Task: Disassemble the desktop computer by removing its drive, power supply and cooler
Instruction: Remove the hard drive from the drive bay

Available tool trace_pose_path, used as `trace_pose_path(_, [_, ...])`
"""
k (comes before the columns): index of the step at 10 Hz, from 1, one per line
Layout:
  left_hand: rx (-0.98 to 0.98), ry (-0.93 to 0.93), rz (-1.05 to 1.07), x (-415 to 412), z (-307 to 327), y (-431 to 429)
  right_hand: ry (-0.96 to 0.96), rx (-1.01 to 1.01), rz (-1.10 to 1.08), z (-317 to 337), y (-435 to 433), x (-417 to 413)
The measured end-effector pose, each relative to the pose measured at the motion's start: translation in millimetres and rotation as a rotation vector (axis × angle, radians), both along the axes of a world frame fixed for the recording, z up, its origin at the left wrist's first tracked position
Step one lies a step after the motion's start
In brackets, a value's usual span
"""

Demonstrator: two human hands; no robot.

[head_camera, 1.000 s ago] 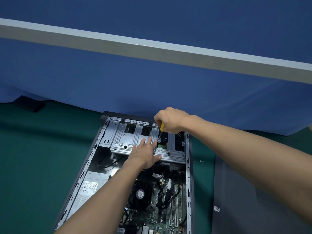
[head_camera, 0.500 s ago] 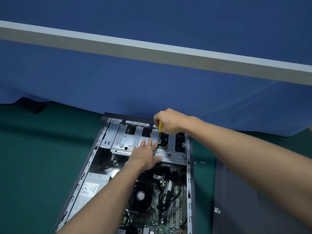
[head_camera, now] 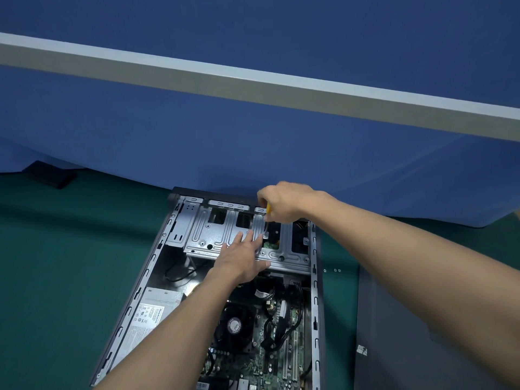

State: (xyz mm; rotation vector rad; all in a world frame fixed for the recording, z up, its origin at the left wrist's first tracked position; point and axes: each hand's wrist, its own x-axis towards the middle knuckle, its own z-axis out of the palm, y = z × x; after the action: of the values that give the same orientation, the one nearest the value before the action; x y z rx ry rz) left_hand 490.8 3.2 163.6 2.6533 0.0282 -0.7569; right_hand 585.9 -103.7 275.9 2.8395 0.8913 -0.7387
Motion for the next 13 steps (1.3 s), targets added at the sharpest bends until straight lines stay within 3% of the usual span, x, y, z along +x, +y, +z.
trace_pose_path(1, [-0.004, 0.005, 0.005, -0.3, 0.5, 0.4, -0.098, -0.072, -0.13, -7.9, -0.4, 0.2])
trace_pose_path(3, [-0.017, 0.003, 0.013, -0.9, 0.7, 0.1, -0.142, -0.021, -0.041, -5.8, -2.4, -2.8])
trace_pose_path(4, [-0.012, 0.003, 0.007, -0.9, 1.0, 0.1, -0.031, 0.06, -0.045, -2.6, -3.6, -3.9])
trace_pose_path(6, [-0.013, 0.001, 0.006, -1.3, 2.1, 0.2, -0.111, -0.025, -0.167, -9.4, -2.5, -8.3])
trace_pose_path(8, [-0.016, 0.002, 0.003, -1.4, 2.9, 0.0, -0.143, 0.032, -0.103, -5.5, -2.8, -8.0])
trace_pose_path(9, [-0.009, -0.002, -0.003, -1.1, 2.6, 0.0, 0.009, 0.104, -0.08, -3.4, -3.9, -6.4])
trace_pose_path(11, [-0.025, -0.001, 0.01, -1.7, 2.8, 0.4, -0.085, -0.016, -0.167, -9.9, 0.0, -7.2])
trace_pose_path(13, [-0.028, -0.004, 0.011, -1.6, 2.3, 0.4, -0.105, 0.045, -0.105, -4.2, -1.3, -7.2])
